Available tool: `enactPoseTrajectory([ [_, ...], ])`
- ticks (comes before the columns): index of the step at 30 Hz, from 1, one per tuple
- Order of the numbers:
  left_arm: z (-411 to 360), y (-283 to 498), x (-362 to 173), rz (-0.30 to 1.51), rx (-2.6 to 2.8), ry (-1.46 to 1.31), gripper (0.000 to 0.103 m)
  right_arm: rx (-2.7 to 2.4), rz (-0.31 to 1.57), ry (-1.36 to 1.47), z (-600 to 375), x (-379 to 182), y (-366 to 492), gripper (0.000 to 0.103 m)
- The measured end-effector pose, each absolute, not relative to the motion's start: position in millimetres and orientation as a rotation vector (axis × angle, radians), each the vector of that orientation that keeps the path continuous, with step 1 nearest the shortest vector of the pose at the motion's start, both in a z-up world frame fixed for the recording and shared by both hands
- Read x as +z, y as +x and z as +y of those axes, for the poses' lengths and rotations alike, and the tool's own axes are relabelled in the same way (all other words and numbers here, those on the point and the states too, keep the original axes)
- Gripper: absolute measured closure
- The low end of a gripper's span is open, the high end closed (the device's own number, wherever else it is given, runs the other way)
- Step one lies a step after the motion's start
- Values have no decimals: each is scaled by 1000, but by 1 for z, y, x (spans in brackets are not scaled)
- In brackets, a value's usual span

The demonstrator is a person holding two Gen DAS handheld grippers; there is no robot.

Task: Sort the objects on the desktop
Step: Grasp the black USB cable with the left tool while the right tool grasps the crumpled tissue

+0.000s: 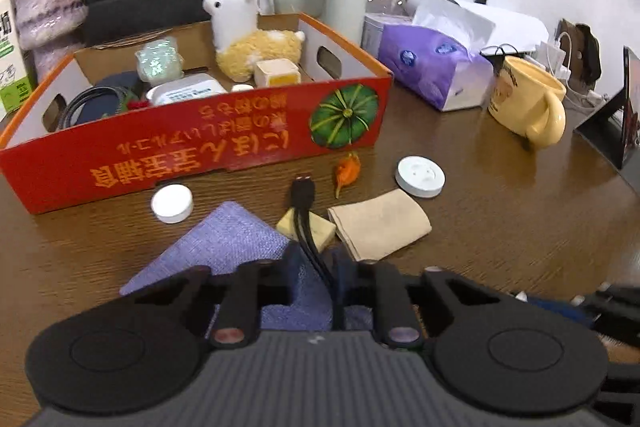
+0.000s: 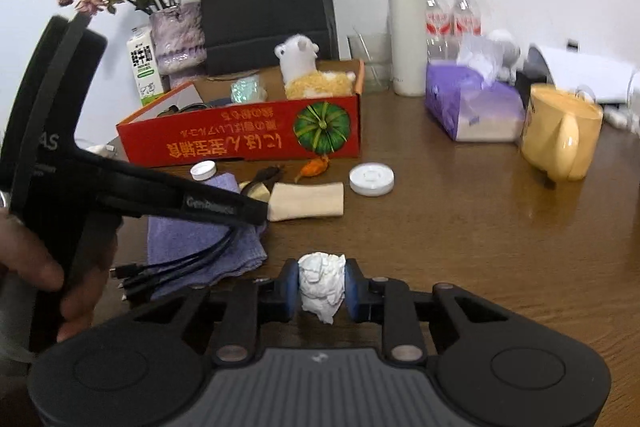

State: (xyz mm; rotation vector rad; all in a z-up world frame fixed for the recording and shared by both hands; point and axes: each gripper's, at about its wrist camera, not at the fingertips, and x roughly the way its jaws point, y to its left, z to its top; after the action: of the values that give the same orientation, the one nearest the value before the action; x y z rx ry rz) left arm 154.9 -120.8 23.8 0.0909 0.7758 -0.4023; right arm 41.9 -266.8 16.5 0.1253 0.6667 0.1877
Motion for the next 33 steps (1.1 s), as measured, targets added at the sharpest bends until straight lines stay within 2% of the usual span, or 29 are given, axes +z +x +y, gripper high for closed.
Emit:
enactPoseTrajectory([
  [1, -116, 151, 29, 767, -421, 64, 97, 199, 670, 148, -270, 13, 41, 81],
  [11, -66, 82, 102, 559, -413, -81, 98, 196, 644, 163, -270, 11, 31, 81],
  [16, -45, 35, 101, 552, -387, -96, 98, 241, 667, 217, -263, 13, -1, 82],
  [23, -22, -20, 109, 493, -350, -88, 98, 275, 594, 150, -243, 40, -41, 82],
  [33, 0, -49, 118, 443, -343, -137, 98, 297, 484, 106, -232, 83, -61, 82],
])
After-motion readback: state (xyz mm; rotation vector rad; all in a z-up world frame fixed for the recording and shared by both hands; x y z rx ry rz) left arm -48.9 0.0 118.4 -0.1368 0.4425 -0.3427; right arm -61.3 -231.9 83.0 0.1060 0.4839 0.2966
